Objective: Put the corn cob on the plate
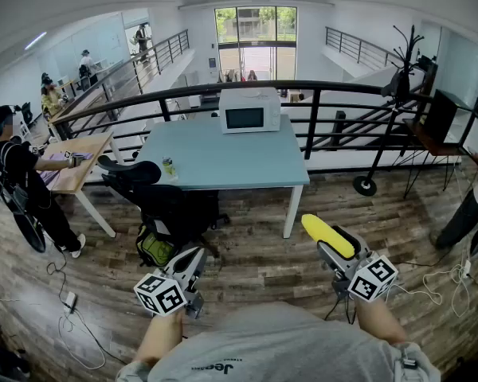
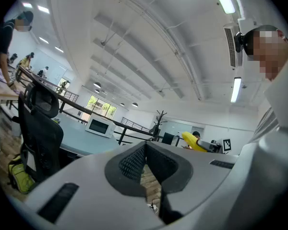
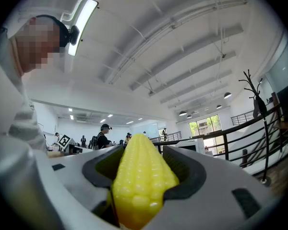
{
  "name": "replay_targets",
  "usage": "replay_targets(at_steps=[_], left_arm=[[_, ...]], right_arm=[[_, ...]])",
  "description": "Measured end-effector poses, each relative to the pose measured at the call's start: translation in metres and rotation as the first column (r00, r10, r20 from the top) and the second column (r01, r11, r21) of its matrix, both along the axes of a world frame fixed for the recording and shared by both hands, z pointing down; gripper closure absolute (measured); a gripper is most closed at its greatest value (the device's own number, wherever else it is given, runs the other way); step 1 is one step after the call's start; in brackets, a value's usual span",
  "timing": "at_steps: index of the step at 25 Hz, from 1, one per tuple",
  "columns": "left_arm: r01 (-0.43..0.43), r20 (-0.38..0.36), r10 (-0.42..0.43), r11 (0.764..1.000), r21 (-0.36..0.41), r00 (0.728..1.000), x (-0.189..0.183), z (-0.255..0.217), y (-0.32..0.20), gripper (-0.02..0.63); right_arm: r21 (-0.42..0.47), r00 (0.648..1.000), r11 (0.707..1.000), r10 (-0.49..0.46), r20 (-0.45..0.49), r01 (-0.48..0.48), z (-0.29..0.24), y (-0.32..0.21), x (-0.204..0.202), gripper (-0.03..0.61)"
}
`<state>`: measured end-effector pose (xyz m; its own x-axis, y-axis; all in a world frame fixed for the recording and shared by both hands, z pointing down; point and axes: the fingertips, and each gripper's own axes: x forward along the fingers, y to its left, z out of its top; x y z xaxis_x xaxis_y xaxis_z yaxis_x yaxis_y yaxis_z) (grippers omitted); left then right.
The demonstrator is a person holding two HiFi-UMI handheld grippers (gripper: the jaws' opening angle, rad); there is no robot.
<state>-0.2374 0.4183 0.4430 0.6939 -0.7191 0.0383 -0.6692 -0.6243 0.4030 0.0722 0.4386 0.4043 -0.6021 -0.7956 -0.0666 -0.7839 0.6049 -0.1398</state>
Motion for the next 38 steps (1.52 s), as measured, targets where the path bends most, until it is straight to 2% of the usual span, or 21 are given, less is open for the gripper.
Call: replay_targets(at_steps=[15,22,31,38], left_arm=[[-0.009,0.002,0.009,1.0,0.011,1.0,0.051,-0.008,0.011,0.597],[-0.014,-0.005,0.014,1.0,0.003,1.0,0.094,-0.009,0.017,0.597],[-0.056,0.003,0.056,0.998,-0.018,0.998,0.166,0.0,0.026,0.597],[-0.085,0.036,0.087,0.995,-0.045,0.996,0.197,0.006,0.021,0.597]], right_arm=[[0.004,1.0,1.0,-0.004,-0.004,0.004,-0.006,0.012,0.046,0.313],[-0.001,0.999,0.999,-0.039,0.0,0.039,-0.009,0.022,0.079,0.314],[-0.001,0.999,0.999,-0.049,0.008,0.049,-0.001,0.041,0.134,0.314],[-0.015,0.998,0.999,-0.043,0.038,0.044,0.011,0.039,0.153,0.314]])
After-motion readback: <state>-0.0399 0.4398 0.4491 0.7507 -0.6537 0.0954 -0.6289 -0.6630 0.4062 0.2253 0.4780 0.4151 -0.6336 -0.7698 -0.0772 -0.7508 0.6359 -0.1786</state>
